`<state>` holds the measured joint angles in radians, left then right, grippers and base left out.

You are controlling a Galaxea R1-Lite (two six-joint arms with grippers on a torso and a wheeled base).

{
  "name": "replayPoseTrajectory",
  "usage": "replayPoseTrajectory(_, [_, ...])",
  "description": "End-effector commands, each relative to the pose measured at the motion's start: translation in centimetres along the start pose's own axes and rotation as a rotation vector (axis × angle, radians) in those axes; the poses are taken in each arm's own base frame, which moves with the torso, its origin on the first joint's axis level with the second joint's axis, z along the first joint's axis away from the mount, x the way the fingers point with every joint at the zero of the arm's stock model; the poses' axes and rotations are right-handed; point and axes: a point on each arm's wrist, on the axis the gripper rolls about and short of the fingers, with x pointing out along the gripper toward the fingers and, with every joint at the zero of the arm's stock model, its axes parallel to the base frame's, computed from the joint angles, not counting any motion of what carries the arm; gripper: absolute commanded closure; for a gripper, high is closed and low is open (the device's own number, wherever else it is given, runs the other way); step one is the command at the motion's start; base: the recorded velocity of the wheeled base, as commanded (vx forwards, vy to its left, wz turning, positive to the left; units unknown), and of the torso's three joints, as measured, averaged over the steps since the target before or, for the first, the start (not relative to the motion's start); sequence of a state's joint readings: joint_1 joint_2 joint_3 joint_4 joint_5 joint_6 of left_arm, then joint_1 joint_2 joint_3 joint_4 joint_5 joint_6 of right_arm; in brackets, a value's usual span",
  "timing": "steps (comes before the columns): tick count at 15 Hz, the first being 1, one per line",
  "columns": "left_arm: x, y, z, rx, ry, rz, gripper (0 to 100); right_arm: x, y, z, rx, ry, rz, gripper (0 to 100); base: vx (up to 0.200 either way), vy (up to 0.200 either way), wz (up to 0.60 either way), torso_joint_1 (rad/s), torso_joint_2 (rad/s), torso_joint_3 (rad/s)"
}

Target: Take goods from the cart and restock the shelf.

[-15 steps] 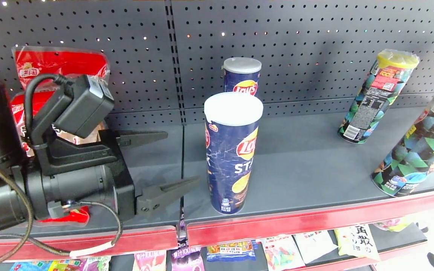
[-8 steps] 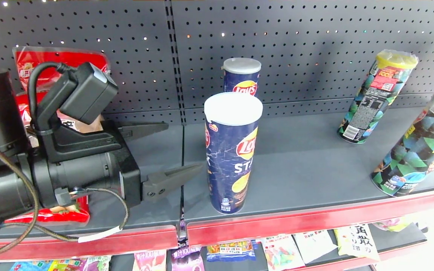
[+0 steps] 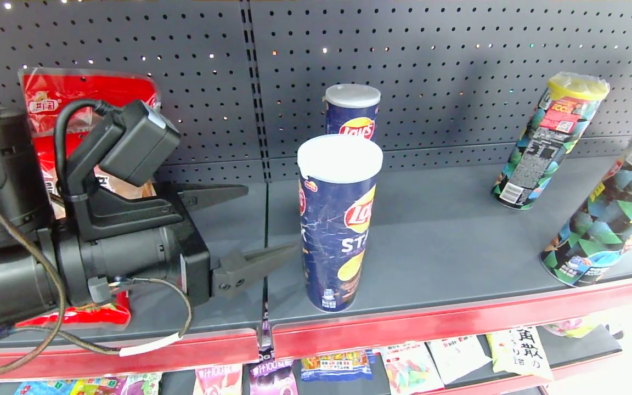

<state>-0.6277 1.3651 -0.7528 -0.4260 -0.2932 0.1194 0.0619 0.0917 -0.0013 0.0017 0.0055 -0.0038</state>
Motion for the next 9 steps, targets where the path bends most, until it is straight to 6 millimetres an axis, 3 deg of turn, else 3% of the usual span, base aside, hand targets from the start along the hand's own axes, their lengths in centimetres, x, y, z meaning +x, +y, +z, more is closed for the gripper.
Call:
replayPoseTrajectory(1, [0.1,0.1,0.0,-0.002,0.001,0.002,0,0.0,0.0,0.0,-0.001,0.000,0.000,0,0.000,0.000,0.00,0.000,0.00,0.000])
replayPoseTrajectory(6, [-0.3,-0.3,0.3,0.000,-0.013,-0.012,0,0.0,0.0,0.0,-0.001,0.000,0.000,0,0.000,0.000,0.00,0.000,0.00,0.000])
replayPoseTrajectory(9, [-2.3,-1.6,1.5,-0.015,-0.080,-0.050,0,0.0,0.0,0.0,-0.001,0.000,0.000,0,0.000,0.000,0.00,0.000,0.00,0.000])
